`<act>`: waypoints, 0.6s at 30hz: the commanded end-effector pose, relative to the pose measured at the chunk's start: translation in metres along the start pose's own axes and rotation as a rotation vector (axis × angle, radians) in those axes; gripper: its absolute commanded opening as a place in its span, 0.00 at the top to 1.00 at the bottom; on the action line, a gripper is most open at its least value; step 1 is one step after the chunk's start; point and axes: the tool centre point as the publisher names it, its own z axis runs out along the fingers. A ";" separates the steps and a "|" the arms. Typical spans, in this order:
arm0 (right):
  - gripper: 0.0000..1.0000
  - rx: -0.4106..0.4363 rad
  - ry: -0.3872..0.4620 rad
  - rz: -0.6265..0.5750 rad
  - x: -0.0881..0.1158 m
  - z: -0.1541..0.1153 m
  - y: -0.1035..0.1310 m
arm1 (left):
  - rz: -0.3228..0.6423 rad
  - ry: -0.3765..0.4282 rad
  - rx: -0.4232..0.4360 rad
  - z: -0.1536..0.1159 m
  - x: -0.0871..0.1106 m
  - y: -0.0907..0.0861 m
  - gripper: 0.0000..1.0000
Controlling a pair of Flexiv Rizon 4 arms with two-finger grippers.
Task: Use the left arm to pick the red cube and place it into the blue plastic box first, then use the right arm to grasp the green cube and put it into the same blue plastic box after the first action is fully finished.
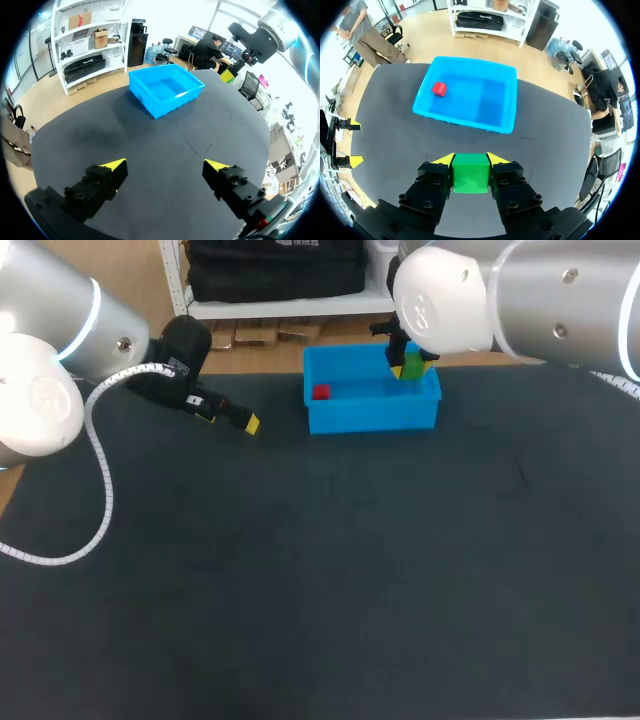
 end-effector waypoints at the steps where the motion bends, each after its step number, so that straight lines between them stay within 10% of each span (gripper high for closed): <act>1: 1.00 0.003 -0.038 0.000 0.000 -0.004 -0.001 | 0.002 -0.002 0.004 0.000 0.000 0.001 0.00; 18: 1.00 0.008 -0.080 -0.018 -0.035 -0.010 0.001 | 0.002 -0.002 0.004 0.000 0.000 0.001 0.00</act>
